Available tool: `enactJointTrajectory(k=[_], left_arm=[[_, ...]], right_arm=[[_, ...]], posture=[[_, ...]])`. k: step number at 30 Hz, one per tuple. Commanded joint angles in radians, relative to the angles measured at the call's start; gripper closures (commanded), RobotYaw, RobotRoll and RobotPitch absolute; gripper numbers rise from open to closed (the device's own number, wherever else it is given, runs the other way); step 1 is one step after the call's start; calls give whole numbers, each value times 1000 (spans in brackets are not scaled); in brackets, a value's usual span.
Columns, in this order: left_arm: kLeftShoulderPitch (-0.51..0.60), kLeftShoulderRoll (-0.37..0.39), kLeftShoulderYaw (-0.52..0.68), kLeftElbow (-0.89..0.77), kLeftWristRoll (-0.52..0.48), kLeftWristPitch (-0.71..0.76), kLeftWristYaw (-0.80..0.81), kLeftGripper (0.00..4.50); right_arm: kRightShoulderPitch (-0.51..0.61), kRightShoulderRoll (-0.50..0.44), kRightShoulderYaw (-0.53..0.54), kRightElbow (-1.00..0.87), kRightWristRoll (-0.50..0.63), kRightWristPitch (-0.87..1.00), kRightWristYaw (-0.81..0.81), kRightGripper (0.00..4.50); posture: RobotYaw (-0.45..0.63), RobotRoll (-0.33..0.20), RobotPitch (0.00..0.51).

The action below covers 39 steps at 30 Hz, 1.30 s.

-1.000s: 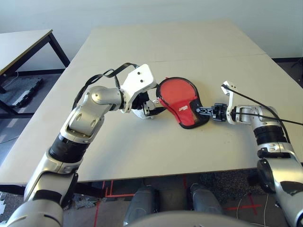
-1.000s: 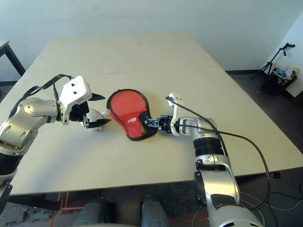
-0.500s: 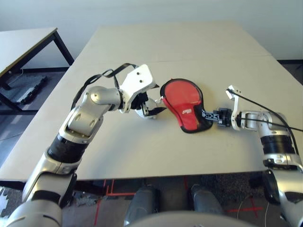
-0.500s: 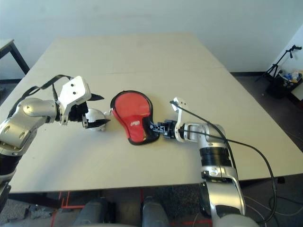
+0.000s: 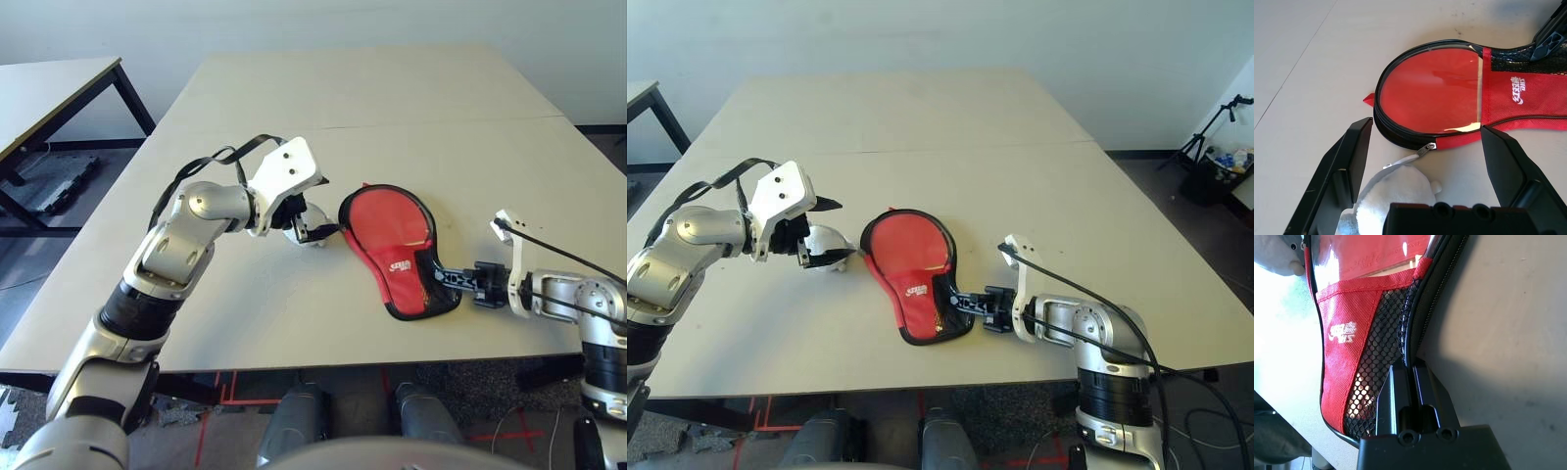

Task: Store the ping-pong paddle in its case and zip it.

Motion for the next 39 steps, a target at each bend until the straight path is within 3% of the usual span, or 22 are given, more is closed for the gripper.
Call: enactJointTrajectory(k=[1,8,11,18,23,27,30,39], left_arm=[[9,-4,-12,9,11,-5,5,0],[10,-5,-11,11,13,-3,7,0],[12,-4,-13,11,14,-3,8,0],[12,-3,-12,9,12,-2,8,0],[8,-3,-11,17,12,-6,6,0],[6,-2,-10,21,10,-6,4,0],[4,1,-9,23,11,-6,3,0],[6,31,12,58,21,-27,8,0]], right_arm=[[27,-3,8,-15,23,37,-19,4488],[37,-51,27,-29,24,-59,5,4488],[22,-121,14,-14,44,-128,72,3719],[29,-383,3,112,44,-298,309,1501],[-17,-473,83,236,-53,-503,404,30],[-212,-455,190,396,-179,-675,407,30],[-302,-417,233,498,-256,-935,471,30],[-571,-288,397,858,-451,-1342,644,30]], posture=[[46,0,23],[50,0,25],[51,0,25],[44,0,24],[39,0,21],[33,0,18],[38,0,18],[45,0,23]])
